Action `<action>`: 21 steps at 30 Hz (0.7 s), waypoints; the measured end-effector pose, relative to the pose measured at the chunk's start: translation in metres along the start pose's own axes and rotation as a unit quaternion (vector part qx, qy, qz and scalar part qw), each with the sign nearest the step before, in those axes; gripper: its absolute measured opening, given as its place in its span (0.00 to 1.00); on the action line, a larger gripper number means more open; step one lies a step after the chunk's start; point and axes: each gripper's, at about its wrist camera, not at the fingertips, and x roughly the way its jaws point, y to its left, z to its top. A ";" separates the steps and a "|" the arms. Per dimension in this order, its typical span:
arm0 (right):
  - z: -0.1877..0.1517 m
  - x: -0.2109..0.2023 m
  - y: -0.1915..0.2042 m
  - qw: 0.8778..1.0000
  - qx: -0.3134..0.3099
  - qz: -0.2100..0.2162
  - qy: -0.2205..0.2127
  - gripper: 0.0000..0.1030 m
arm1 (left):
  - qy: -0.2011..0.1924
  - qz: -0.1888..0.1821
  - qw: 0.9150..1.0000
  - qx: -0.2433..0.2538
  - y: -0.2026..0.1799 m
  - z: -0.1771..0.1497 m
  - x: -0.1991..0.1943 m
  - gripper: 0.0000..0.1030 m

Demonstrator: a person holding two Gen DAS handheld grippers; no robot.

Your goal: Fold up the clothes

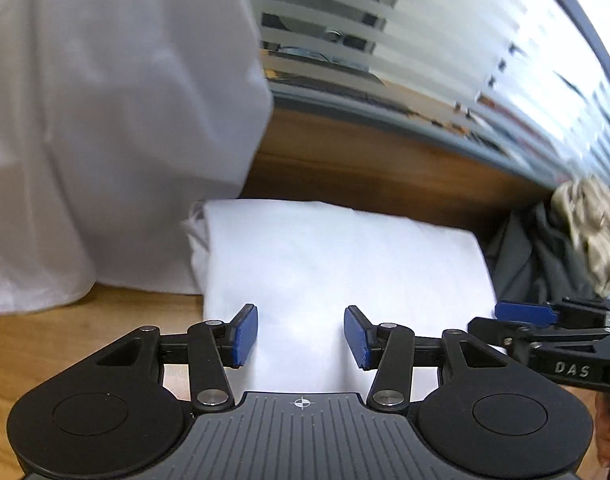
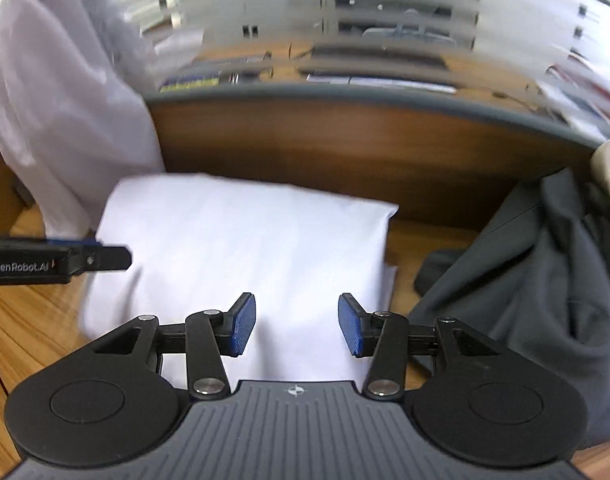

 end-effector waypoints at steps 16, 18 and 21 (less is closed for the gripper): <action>-0.008 0.009 0.011 1.000 -0.009 -0.009 -0.017 0.79 | -0.033 -0.018 0.999 0.011 -0.005 -0.011 -0.015 0.92; -0.007 -0.006 0.015 0.999 -0.013 -0.010 -0.028 0.82 | -0.053 -0.019 0.998 0.008 -0.007 -0.013 -0.033 1.00; -0.008 -0.032 0.021 0.999 -0.017 -0.013 -0.048 0.87 | -0.073 -0.021 0.997 0.004 -0.011 -0.016 -0.058 1.00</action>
